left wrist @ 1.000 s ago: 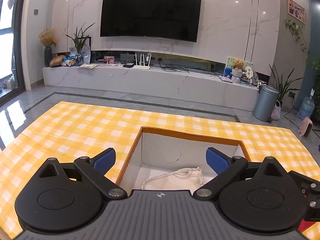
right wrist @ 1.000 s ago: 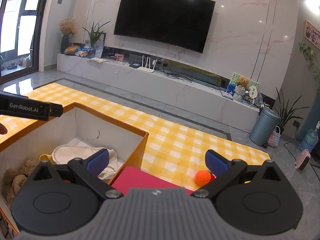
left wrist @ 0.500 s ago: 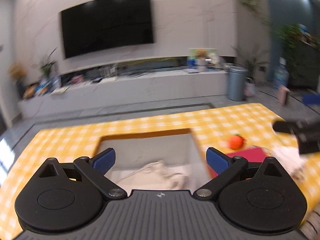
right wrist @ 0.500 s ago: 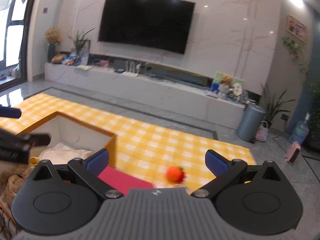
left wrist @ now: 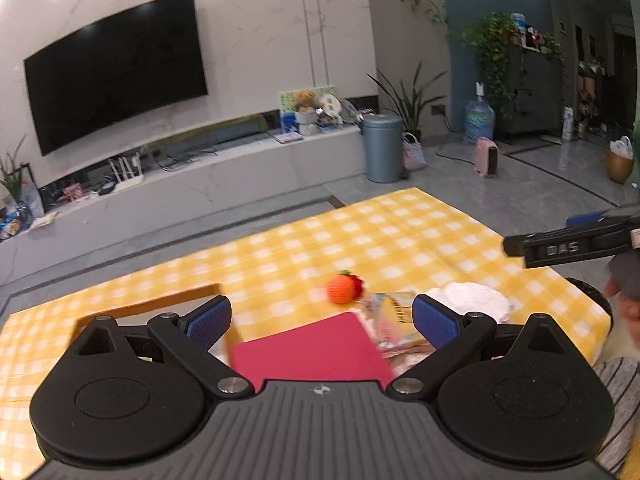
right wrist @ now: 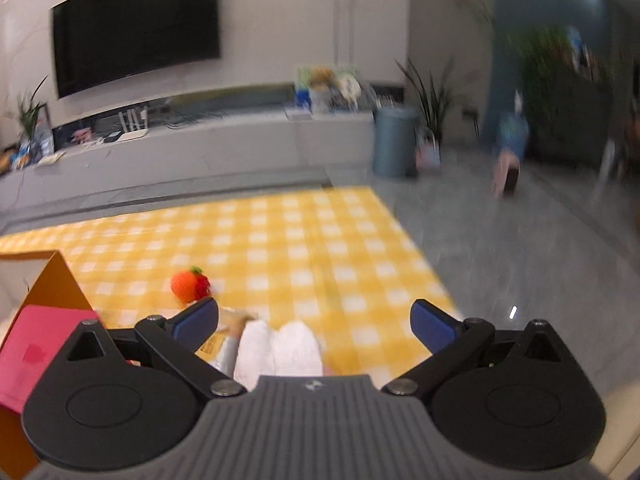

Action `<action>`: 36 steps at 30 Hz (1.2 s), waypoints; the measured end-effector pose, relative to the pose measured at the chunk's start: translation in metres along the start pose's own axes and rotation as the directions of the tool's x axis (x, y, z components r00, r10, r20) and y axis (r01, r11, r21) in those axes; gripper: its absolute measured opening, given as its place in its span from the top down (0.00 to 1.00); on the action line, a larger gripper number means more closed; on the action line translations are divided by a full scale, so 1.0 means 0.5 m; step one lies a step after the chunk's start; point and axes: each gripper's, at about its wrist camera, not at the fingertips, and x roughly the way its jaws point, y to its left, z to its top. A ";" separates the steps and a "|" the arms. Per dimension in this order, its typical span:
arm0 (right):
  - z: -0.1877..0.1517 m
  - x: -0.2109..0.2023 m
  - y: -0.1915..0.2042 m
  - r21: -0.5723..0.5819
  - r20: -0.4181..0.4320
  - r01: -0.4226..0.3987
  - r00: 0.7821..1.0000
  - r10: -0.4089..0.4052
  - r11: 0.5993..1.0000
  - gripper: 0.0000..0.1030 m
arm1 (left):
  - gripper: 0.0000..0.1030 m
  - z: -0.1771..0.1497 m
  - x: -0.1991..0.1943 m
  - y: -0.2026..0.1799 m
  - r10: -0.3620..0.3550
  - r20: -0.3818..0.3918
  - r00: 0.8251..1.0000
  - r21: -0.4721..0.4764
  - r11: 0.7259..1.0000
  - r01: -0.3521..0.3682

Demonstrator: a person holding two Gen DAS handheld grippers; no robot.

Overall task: Organize soft objects
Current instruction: 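Move both tools back to the items on the checkered mat, then grasp the silver Deeyeo snack bag with the left tool and lift it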

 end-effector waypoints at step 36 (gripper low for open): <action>-0.045 0.079 -0.134 0.317 -0.075 -0.032 0.995 0.059 0.948 0.03 | 0.00 0.037 0.458 -0.166 0.057 -0.524 0.850 0.133 0.991 0.015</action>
